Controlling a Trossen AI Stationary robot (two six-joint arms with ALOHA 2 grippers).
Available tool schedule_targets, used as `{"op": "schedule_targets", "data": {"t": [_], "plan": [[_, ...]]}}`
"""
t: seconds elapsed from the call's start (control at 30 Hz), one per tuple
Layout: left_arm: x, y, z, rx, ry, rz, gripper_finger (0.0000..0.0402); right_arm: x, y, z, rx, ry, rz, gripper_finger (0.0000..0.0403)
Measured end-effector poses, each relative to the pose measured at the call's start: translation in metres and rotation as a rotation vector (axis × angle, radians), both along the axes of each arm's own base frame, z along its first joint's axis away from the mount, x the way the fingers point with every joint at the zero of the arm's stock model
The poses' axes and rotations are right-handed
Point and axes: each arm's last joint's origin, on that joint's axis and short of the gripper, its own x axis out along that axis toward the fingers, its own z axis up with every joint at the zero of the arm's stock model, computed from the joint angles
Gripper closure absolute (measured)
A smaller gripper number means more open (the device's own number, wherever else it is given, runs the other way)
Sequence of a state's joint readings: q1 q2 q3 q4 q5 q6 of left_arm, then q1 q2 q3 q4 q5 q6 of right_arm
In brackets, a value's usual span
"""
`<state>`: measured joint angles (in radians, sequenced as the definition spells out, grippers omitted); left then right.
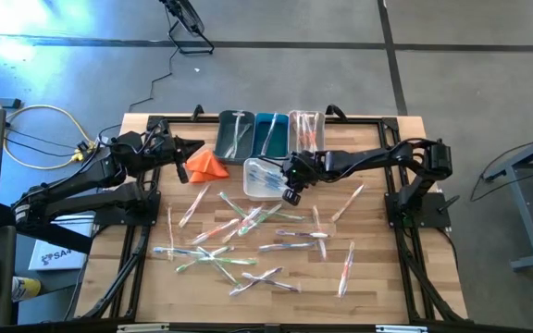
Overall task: Pick & Place Toothbrushes
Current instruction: Put the blue toothbrush into the white bin, then put the green toothbrush into the dark blue bin
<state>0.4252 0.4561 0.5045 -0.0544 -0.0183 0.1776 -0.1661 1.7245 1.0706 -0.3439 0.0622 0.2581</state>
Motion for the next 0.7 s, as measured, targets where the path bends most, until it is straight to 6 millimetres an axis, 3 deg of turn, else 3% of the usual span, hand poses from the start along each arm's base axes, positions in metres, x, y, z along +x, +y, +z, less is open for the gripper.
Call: {"op": "schedule_targets", "data": {"t": [0.23, 0.7], "plan": [[0.0, 0.0, 0.0001, 0.0, 0.0, 0.0, 0.0394, 0.0007, 0.0002, 0.0004, 0.007, -0.009, 0.007, 0.0351], [0.0, 0.0, 0.0, 0.0, 0.0, 0.0, 0.0394, 0.0018, 0.0008, 0.0006, -0.025, -0.011, 0.056, 0.0252]]}}
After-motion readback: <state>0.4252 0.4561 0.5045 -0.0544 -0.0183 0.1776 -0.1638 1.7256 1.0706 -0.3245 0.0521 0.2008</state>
